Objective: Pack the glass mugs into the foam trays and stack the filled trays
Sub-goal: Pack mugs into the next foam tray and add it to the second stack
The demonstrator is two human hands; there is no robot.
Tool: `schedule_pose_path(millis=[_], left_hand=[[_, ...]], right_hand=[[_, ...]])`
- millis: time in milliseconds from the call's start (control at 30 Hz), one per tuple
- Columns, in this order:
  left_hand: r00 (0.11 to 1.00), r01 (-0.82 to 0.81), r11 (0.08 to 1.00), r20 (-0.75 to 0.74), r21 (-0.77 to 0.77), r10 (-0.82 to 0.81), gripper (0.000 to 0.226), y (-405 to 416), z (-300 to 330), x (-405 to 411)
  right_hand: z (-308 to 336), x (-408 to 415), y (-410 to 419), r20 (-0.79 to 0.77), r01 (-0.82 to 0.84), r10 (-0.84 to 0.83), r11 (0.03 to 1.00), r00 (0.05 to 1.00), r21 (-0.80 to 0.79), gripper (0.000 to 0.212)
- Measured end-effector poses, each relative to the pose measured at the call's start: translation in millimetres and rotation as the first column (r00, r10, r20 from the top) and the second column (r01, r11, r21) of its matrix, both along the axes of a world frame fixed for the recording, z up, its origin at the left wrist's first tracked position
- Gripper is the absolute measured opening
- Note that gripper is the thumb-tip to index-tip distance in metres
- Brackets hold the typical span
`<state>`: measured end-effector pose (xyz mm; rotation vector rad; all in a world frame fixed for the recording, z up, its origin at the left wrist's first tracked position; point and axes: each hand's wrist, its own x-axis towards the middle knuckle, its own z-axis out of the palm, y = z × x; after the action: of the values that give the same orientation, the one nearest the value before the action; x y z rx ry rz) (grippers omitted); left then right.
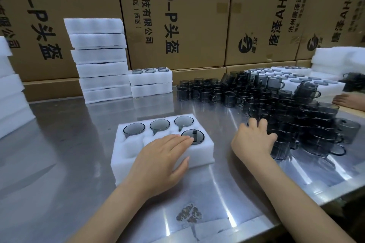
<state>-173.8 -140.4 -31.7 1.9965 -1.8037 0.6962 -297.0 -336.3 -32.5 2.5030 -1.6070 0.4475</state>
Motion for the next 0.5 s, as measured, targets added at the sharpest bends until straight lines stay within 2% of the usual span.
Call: schedule_pose_path(millis=[133, 267, 333, 400, 500], left_hand=[[1.0, -0.002, 1.0, -0.003, 0.004, 0.002, 0.043, 0, 0, 0], [1.0, -0.004, 1.0, 0.001, 0.007, 0.004, 0.043, 0, 0, 0], [1.0, -0.007, 1.0, 0.006, 0.007, 0.007, 0.043, 0, 0, 0], [1.0, -0.001, 1.0, 0.008, 0.008, 0.001, 0.042, 0, 0, -1], [1.0, 0.019, 1.0, -0.001, -0.01, -0.019, 0.039, 2, -1, 1]], right_hand=[[-3, 4, 1, 0.01, -0.168, 0.169, 0.983, 0.986, -0.081, 0.029], [-2, 9, 5, 0.084, -0.397, 0.411, 0.906, 0.908, -0.146, 0.038], [0, 11, 8, 0.15, -0.446, 0.481, 0.869, 0.864, -0.215, 0.044], [1, 9, 10, 0.179, -0.394, 0.442, 0.885, 0.879, -0.249, 0.046], [-1, 2, 8, 0.12, -0.207, 0.219, 0.973, 0.968, -0.106, 0.056]])
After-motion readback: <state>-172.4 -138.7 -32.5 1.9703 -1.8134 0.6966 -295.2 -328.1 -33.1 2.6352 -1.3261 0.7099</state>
